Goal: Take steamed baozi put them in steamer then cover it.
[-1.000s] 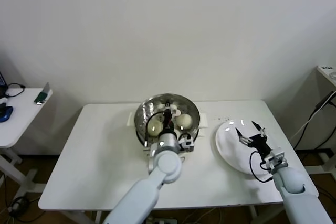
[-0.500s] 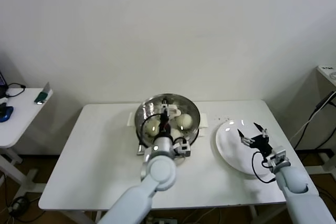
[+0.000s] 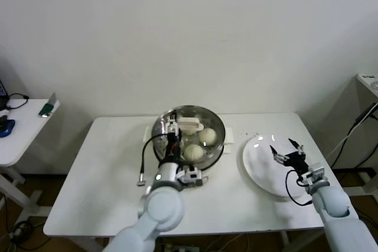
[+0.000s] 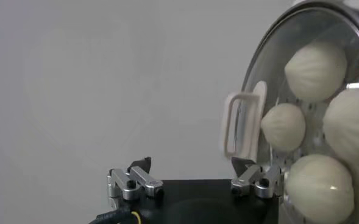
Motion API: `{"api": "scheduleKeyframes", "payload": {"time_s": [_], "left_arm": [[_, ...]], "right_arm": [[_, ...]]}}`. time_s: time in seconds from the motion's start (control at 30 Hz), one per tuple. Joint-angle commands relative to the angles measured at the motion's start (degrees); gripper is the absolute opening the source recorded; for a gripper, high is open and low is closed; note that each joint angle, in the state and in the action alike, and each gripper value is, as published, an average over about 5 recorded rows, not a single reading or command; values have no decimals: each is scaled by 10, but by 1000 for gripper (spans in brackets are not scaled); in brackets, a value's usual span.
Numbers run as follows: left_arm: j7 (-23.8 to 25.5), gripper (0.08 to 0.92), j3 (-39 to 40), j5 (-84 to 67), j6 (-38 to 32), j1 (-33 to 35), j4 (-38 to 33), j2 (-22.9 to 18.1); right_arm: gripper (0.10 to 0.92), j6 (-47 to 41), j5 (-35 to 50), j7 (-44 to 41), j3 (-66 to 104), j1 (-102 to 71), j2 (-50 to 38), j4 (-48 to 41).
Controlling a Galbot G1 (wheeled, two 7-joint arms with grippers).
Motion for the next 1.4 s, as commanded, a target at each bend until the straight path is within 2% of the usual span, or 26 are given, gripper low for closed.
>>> {"api": "scheduleKeyframes", "payload": {"time_s": [0.03,0.17,0.3,0.47,0.63,0.87,1.4], "left_arm": [[-105,823,-119,-190,-23,99,-136,69],[-191,823,-214,-343,-101,152,-148,80],[-247,823,-317,-499,-210,222,-141,64],[-257,823,-420,-642,-370,307,-95,17],[-244,823,-463,-752,-456,341,-17,-37],[-224,823,-473,-792,-494,343,42,-65],[-224,823,-449,-789,-485,346,47,-64]], "right_arm": [[823,-1,4,2,10,-14,2,18],[823,2,7,2,20,-26,1,30],[823,4,13,1,28,-38,1,43],[823,8,15,1,40,-57,7,64],[823,20,19,1,49,-73,15,83],[823,31,25,2,57,-94,21,106],[823,41,32,0,77,-121,32,132]]}}
